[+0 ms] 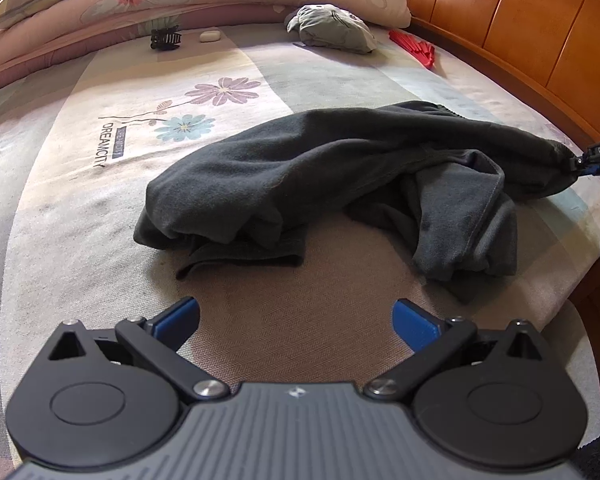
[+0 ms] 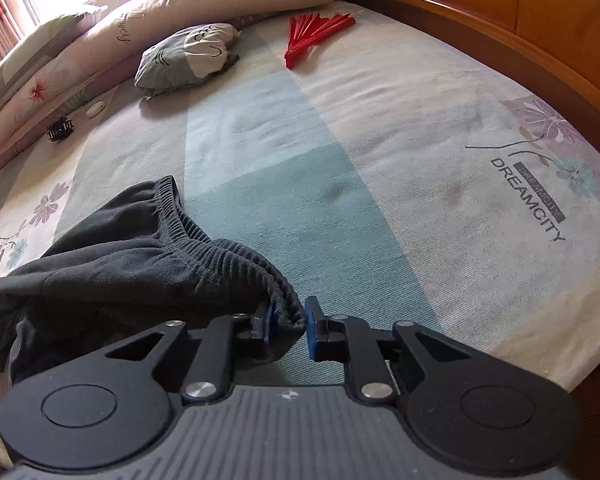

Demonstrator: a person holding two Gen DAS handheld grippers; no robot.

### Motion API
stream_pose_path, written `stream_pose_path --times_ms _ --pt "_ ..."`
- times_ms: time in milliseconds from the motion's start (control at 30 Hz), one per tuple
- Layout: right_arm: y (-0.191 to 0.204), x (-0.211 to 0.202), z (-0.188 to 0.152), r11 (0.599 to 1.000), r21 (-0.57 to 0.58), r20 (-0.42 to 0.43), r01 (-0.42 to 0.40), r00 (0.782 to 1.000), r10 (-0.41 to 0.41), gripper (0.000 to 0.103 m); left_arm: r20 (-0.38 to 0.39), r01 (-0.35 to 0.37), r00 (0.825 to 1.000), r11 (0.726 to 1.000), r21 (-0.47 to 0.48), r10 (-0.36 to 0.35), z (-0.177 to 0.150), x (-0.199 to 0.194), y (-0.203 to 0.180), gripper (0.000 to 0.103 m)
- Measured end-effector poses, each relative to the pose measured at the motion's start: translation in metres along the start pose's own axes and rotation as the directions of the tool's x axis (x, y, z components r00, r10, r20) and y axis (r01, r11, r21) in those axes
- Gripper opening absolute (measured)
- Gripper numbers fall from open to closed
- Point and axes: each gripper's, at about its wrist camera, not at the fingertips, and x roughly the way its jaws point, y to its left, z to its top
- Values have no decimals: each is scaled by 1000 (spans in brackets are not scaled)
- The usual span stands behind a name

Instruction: Fold clothes

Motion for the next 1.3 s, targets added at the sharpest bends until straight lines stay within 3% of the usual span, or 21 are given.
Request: stream_pose_path --times_ms 133,333,400,567,733,867,1067,1300 --pt "14 -16 7 999 -38 71 25 997 -22 31 3 6 1000 1000 12 -6 1 -1 -4 102" --pt "58 -36 38 988 -151 221 -12 974 46 61 2 4 1000 1000 13 -4 1 -4 -6 102" --pt "74 -27 48 981 -181 193 -71 975 107 72 -4 3 1000 1000 15 -2 0 -3 -7 102" --pt "115 43 54 954 -232 -3 -188 981 192 73 -15 5 1000 1000 16 -4 -1 -1 -10 102" --pt "125 104 36 950 -185 -154 -252 962 225 78 -33 1 999 1000 11 -1 -3 2 -8 102" --pt "114 104 23 926 -144 -119 -349 935 334 103 -47 2 999 1000 -4 -2 -2 9 -4 102" --pt "108 97 13 902 -173 -81 -396 918 388 103 -51 19 998 1000 0 -19 2 15 -6 102" --pt "77 74 56 903 -116 19 -413 908 418 103 -51 18 999 1000 3 -18 6 17 -6 102"
